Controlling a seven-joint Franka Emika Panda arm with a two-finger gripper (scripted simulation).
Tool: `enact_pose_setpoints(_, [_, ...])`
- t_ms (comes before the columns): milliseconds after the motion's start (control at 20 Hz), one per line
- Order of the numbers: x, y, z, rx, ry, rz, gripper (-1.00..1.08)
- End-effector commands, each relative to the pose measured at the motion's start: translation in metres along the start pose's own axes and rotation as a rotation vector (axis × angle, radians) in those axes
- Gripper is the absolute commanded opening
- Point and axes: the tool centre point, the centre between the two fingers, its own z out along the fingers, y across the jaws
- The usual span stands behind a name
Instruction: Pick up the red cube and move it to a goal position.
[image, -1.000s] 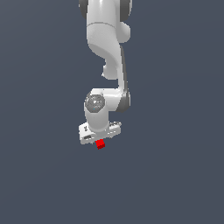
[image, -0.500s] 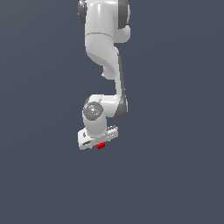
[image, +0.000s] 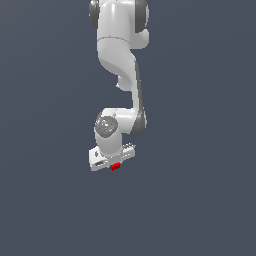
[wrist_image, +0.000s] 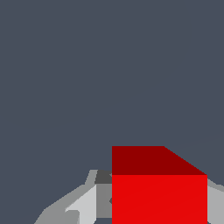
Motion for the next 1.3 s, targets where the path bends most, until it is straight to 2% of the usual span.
enact_pose_setpoints(0, [0.000, 0.000, 0.000, 0.000, 0.000, 0.000, -1.00])
enact_pose_setpoints(650, [-0.003, -0.001, -0.017, 0.000, 0.000, 0.000, -1.00])
enact_pose_setpoints(950, [-0.008, -0.005, -0.052, 0.000, 0.000, 0.000, -1.00])
enact_pose_setpoints(1250, [-0.017, -0.010, -0.109, 0.000, 0.000, 0.000, -1.00])
